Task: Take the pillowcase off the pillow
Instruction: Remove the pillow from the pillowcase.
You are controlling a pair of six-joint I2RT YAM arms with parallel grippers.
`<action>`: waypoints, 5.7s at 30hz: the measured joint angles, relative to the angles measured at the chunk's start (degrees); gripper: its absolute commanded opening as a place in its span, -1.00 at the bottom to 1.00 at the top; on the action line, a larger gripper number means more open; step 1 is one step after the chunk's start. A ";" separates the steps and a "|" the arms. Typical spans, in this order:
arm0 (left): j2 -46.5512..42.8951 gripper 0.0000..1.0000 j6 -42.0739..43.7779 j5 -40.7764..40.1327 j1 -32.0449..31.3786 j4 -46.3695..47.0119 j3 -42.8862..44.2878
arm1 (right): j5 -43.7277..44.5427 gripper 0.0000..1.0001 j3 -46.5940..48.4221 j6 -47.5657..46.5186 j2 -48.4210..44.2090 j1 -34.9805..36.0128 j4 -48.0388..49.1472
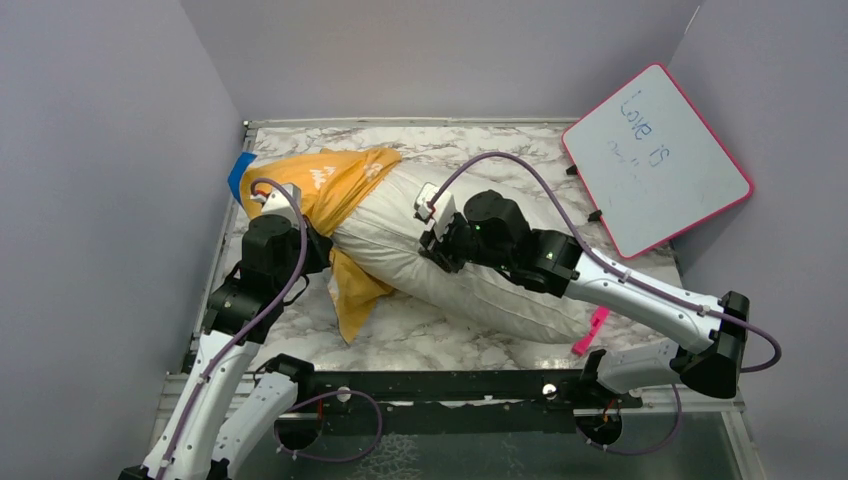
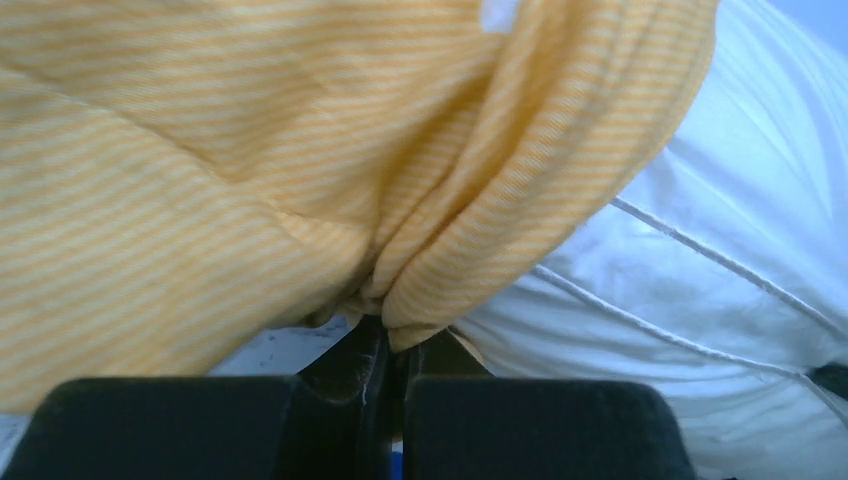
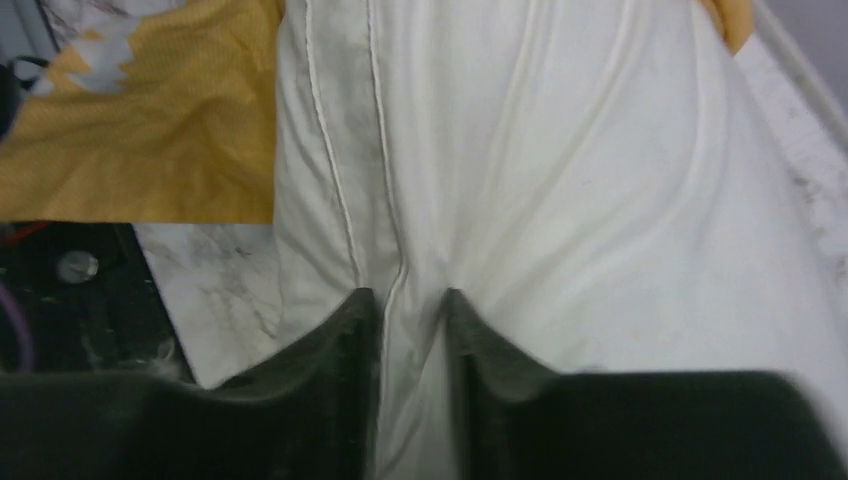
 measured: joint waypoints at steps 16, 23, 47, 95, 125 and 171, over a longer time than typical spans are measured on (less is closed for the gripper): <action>-3.28 -0.62 -1.90 10.23 1.05 1.27 -4.76 | -0.83 0.69 5.38 -1.99 5.79 3.69 3.69; -3.67 0.97 -2.10 6.82 1.01 -1.38 -2.60 | 2.69 -0.98 -8.70 -4.02 10.45 3.78 19.45; 20.92 -1.00 9.53 11.26 1.44 -3.52 8.52 | 6.38 -0.99 -29.14 20.44 -3.08 3.98 22.82; 21.49 -1.00 5.92 33.11 16.28 24.70 -6.29 | 2.36 0.88 7.48 16.61 -5.90 -1.33 0.09; 17.46 0.21 3.65 38.21 15.74 21.20 0.00 | -29.90 -0.97 -1.20 12.55 8.55 -18.36 2.75; 10.10 0.93 -1.09 27.80 21.64 6.38 -9.68 | -11.19 0.24 30.29 19.69 23.15 -25.90 -21.00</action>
